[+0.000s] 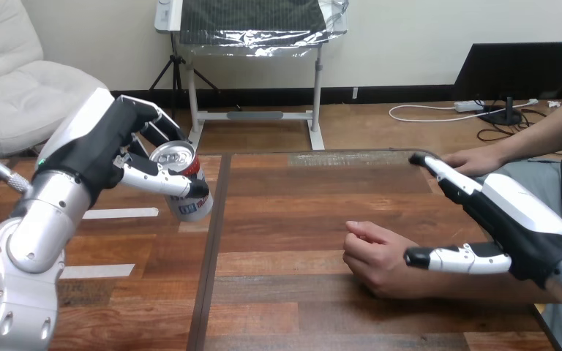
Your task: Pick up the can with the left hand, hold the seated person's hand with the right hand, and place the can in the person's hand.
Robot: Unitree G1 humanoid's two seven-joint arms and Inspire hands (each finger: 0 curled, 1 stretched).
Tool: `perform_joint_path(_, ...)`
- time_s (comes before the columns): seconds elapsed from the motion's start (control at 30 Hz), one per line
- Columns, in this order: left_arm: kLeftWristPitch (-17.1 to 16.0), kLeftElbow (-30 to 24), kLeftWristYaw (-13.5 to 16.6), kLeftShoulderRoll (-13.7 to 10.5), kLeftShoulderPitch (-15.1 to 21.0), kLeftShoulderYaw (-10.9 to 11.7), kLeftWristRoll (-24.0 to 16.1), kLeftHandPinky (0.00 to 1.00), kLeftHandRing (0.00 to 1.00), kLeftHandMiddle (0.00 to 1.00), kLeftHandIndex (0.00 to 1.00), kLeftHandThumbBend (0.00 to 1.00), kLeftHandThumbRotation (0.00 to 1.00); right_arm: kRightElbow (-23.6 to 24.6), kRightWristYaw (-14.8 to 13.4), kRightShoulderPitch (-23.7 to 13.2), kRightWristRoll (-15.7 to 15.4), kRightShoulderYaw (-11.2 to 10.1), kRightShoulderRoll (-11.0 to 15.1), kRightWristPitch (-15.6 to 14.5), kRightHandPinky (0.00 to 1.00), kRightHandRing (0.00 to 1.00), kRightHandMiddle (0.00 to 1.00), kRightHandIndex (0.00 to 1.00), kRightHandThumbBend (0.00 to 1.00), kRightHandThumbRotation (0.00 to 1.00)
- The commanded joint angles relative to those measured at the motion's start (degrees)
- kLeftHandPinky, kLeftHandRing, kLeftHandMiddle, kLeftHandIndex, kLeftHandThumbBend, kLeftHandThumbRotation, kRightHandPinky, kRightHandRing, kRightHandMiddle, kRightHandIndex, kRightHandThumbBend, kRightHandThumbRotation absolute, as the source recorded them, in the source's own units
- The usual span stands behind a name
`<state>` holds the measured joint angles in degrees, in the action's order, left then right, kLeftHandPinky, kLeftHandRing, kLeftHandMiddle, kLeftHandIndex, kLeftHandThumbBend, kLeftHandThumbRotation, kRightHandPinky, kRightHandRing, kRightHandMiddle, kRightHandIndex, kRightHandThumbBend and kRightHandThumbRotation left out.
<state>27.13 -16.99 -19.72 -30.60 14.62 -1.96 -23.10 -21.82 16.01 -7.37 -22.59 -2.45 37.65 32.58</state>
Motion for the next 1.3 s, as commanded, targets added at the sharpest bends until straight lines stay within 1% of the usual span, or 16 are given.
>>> perform_joint_path(0.0, -0.18, -3.53, 0.19, -0.91, 2.58, 2.17, 0.28, 0.29, 0.37, 0.42, 0.45, 0.66, 0.00, -3.11, 1.02, -6.05, -0.08, 1.46, 3.09, 1.79, 0.92, 1.00, 1.00, 1.00, 1.00, 0.75)
perform_joint_path(0.17, -0.46, -3.93, 0.28, -0.64, 2.45, 2.67, 0.93, 0.32, 0.39, 0.43, 0.45, 0.65, 0.00, -6.31, 2.03, -7.42, -0.48, 2.43, 4.61, 2.59, 0.92, 1.00, 1.00, 1.00, 1.00, 0.70)
perform_joint_path(0.33, -0.34, -4.18, 0.24, -0.60, 2.33, 3.00, 1.32, 0.32, 0.38, 0.43, 0.45, 0.65, 0.00, -9.34, 1.98, -8.69, -1.37, 3.46, 5.92, 3.59, 0.91, 1.00, 1.00, 1.00, 1.00, 0.67)
perform_joint_path(0.43, -0.54, -3.97, 0.22, -0.69, 2.18, 3.23, 1.67, 0.32, 0.38, 0.43, 0.45, 0.65, 0.00, -11.60, 1.94, -9.48, -1.47, 3.92, 6.52, 4.84, 0.90, 0.99, 1.00, 1.00, 1.00, 0.65)
perform_joint_path(0.67, -0.36, -3.76, 0.05, -1.08, 2.08, 3.46, 2.27, 0.34, 0.40, 0.44, 0.45, 0.64, 0.00, -16.47, 1.83, -11.49, -3.06, 5.68, 8.42, 7.17, 0.90, 0.99, 1.00, 1.00, 1.00, 0.64)
perform_joint_path(0.77, -0.28, -3.75, 0.09, -1.10, 2.08, 3.50, 2.37, 0.35, 0.40, 0.44, 0.45, 0.64, 0.00, -18.11, 1.59, -12.20, -4.02, 6.49, 9.15, 7.83, 0.93, 0.99, 1.00, 1.00, 1.00, 0.64)
perform_joint_path(0.9, -0.51, -3.63, 0.20, -1.12, 2.03, 3.54, 2.35, 0.35, 0.41, 0.44, 0.45, 0.64, 0.00, -19.85, 1.33, -12.95, -5.24, 7.52, 9.98, 8.32, 0.97, 1.00, 1.00, 1.00, 1.00, 0.64)
perform_joint_path(1.07, -0.93, -3.49, 0.23, -1.11, 1.95, 3.71, 2.57, 0.35, 0.41, 0.44, 0.45, 0.65, 0.00, -21.56, 1.00, -13.67, -6.95, 8.84, 10.82, 8.44, 0.99, 1.00, 1.00, 1.00, 1.00, 0.64)
perform_joint_path(1.27, -1.30, -3.35, 0.19, -1.22, 1.90, 3.80, 2.85, 0.35, 0.40, 0.43, 0.45, 0.65, 0.00, -22.63, 1.06, -13.82, -7.62, 9.83, 11.22, 8.07, 1.00, 1.00, 0.99, 1.00, 1.00, 0.62)
